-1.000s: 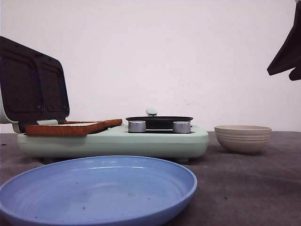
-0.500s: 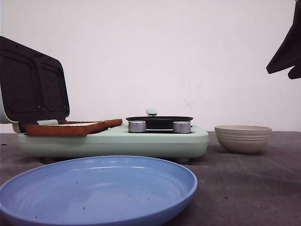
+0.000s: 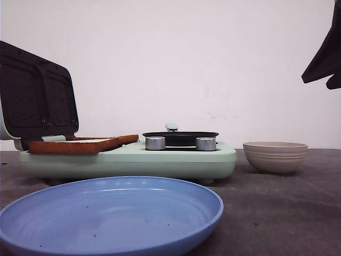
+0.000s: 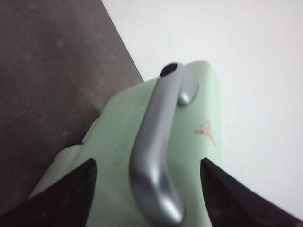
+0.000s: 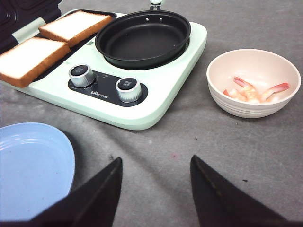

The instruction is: Make breakfast with bread and shrimp

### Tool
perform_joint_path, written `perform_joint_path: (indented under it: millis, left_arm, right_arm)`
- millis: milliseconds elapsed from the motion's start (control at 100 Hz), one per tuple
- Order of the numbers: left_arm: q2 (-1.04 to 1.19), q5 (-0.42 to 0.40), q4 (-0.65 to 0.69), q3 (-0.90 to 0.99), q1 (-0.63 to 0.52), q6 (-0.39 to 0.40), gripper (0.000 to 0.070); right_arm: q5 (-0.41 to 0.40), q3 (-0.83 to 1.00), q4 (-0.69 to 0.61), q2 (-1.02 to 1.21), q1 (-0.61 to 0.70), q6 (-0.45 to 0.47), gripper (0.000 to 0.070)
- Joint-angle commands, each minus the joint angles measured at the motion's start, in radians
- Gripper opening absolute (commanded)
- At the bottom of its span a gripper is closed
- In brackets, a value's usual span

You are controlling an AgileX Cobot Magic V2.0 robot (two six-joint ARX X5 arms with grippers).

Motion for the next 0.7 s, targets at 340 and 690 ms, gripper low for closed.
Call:
perform_joint_path:
  millis: [340,690]
  left_arm:
    - [0.111,0.046,0.018,0.136,-0.014,0.002,0.0348]
    - [0.142,0.060,-0.009,0.136,-0.043,0.022,0.0272]
  right_arm:
    - [0.003,0.003,0.007,0.003,0.004,-0.004,0.0271]
    - [0.003,0.003,0.006,0.003,0.004,-0.004,0.0271]
